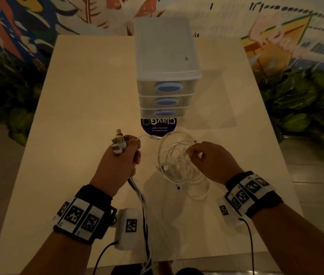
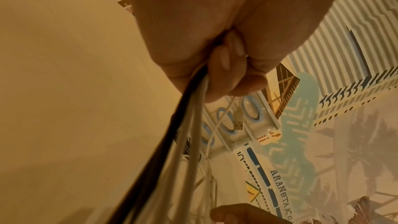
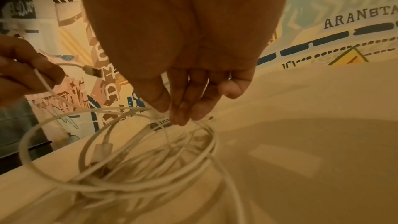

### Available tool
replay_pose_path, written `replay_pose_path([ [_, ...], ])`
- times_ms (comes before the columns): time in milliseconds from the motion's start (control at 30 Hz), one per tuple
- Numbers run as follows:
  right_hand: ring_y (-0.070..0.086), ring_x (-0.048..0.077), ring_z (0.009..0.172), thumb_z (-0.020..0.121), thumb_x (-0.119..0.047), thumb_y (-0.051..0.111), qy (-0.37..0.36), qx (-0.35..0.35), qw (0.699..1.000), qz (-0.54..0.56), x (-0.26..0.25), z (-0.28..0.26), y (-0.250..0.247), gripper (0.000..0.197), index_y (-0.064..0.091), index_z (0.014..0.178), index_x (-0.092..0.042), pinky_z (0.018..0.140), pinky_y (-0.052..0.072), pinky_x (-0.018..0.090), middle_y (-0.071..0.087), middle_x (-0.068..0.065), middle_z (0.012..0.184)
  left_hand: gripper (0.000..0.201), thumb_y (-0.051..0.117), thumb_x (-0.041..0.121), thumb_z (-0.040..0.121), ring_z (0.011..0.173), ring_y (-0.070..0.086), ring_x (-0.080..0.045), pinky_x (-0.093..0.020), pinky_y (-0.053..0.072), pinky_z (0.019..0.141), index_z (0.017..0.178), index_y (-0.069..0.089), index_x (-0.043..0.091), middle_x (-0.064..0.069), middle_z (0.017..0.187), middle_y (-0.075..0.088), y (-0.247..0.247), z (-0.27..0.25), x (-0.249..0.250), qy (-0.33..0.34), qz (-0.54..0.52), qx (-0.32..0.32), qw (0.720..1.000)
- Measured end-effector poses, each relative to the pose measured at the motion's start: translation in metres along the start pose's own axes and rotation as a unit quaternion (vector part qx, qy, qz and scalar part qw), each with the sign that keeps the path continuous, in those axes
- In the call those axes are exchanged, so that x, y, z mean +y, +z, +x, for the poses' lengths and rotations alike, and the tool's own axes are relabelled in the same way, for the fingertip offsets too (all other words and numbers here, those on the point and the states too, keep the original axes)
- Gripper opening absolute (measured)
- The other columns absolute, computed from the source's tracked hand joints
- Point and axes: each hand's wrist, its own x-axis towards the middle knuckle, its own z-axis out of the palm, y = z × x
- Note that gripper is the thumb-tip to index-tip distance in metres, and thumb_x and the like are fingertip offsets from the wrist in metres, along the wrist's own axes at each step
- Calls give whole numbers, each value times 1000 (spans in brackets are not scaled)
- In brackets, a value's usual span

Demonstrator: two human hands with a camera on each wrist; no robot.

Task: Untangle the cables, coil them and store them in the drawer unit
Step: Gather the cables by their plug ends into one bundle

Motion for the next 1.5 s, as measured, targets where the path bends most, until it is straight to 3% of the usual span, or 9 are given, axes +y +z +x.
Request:
replay_pose_path([
  [133, 59, 14, 89, 96, -37, 64, 35, -33, 999, 12, -10, 13, 9, 21, 72, 113, -28, 85, 49, 30, 66, -5, 99, 27, 43, 15, 107, 41, 28, -11, -21, 26, 41, 83, 55, 9, -1, 53, 49, -1, -2, 1, 2, -21, -5, 1000],
  [300, 56, 11, 79, 92, -32, 69, 38, -57, 997, 39, -14, 17, 8, 11, 70, 99, -23, 77, 43, 26, 61, -1, 96, 28, 43, 17, 107, 42, 29, -10, -22, 26, 43, 83, 56, 10, 1, 53, 47, -9, -2, -1, 2, -25, -8, 1000],
  [567, 71, 11, 77, 103, -22, 55, 74, -53, 966, 241, -27, -1, -29, 8, 57, 97, -18, 71, 50, 16, 77, -3, 82, 29, 45, 23, 108, 45, 26, -12, -27, 26, 47, 98, 67, 6, 6, 54, 45, -23, 4, -17, -32, 31, 12, 999],
  [867, 65, 23, 67, 103, -24, 55, 41, 6, 965, 261, -47, -6, -50, 9, 59, 95, -26, 73, 56, 46, 64, -6, 69, 29, 50, 24, 105, 34, 42, -7, -20, 35, 46, 90, 75, 23, 8, 60, 68, -21, -2, -26, -31, 266, -32, 963],
  [967, 50, 22, 65, 100, -28, 45, 72, -2, 951, 302, -53, -8, -47, 14, 53, 89, -24, 73, 54, 56, 50, -5, 66, 29, 50, 21, 103, 34, 42, -6, -21, 35, 46, 90, 76, 20, 4, 61, 67, -22, -2, -24, -42, 285, -38, 957],
  [1067, 39, 13, 61, 93, -33, 39, 114, 1, 926, 360, -60, -10, -44, 20, 49, 79, -22, 66, 42, 43, 39, -11, 62, 27, 52, 22, 103, 36, 44, -5, -21, 38, 47, 90, 76, 20, 6, 59, 67, -25, -1, -24, -49, 296, -45, 953],
  [1200, 51, 21, 80, 107, -30, 47, 87, -12, 967, 240, -66, -13, -45, 30, 57, 93, -5, 81, 41, 41, 54, 9, 83, 18, 55, 23, 104, 40, 47, -3, -22, 36, 50, 96, 71, 25, 12, 53, 59, -17, -5, -21, 15, 262, -40, 964],
  [1333, 48, 5, 76, 106, -31, 49, -8, -32, 980, 198, -73, -14, -48, 30, 51, 76, -31, 75, 37, 14, 46, -2, 83, 12, 57, 25, 102, 43, 44, -2, -14, 35, 49, 113, 64, 25, 16, 57, 57, 9, -18, -7, 124, 209, -109, 964],
  [1500, 60, 3, 83, 105, -23, 52, -40, -23, 972, 229, -81, -13, -57, 19, 64, 91, -25, 75, 42, 12, 65, -14, 86, 9, 65, 25, 98, 70, 58, 2, -14, 39, 64, 106, 62, 26, 21, 79, 64, 36, -14, -7, 161, 244, -163, 943],
])
